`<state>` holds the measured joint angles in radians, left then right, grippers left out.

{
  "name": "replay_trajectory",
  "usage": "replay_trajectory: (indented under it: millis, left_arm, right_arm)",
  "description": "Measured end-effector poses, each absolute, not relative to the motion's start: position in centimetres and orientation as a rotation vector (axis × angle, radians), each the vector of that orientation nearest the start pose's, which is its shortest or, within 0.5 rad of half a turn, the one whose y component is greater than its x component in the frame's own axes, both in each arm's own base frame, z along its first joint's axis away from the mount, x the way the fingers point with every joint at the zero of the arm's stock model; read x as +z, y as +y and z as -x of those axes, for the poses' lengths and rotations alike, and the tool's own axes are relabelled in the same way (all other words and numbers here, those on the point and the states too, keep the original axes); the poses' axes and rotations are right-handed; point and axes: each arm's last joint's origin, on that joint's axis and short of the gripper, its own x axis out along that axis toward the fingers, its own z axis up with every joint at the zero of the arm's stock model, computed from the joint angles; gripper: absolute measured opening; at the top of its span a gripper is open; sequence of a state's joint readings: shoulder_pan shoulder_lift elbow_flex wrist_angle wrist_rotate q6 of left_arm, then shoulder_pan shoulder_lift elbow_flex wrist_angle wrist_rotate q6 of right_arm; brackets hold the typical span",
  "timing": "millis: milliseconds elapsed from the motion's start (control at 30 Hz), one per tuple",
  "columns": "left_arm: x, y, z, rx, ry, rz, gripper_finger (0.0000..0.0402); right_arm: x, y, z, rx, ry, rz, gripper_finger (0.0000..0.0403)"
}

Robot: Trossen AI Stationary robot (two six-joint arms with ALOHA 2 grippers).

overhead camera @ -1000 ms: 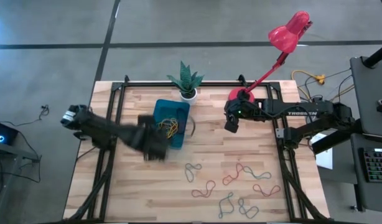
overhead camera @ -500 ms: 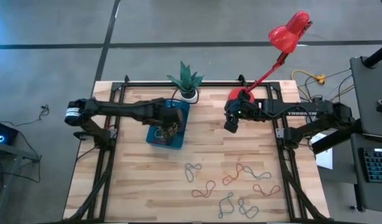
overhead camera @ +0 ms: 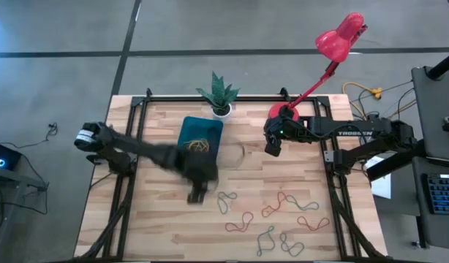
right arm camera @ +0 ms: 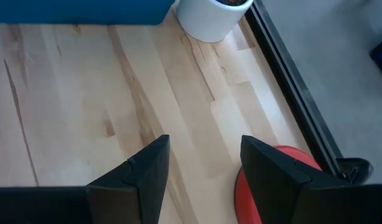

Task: Pick and place rubber bands into bin
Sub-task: Put the blue rubber band into the blue bin

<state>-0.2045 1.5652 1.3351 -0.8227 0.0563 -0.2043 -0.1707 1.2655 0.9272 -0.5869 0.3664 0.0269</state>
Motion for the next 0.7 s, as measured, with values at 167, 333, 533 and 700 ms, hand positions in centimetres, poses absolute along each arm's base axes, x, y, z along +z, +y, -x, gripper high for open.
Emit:
replay_trajectory:
  millis: [167, 333, 533, 700]
  left_arm:
    - [26.0, -11.7, -31.8, -0.205, 1.069, -0.043, 0.0163]
    - [23.2, -12.7, -34.9, -0.206, 0.989, -0.034, 0.0159]
    - [19.7, -12.0, -37.8, -0.156, 0.943, -0.018, 0.0159]
    - [17.8, -11.1, -38.3, -0.095, 0.983, -0.029, 0.0159]
  right_arm:
    - [25.5, -5.3, -24.3, -0.508, 0.924, 0.071, 0.0185]
    - [25.5, -5.3, -24.3, -0.495, 0.930, 0.096, 0.0185]
    - [25.4, -5.2, -24.2, -0.491, 0.955, 0.101, 0.0185]
    - [25.0, -5.1, -23.6, -0.491, 1.020, 0.094, 0.0185]
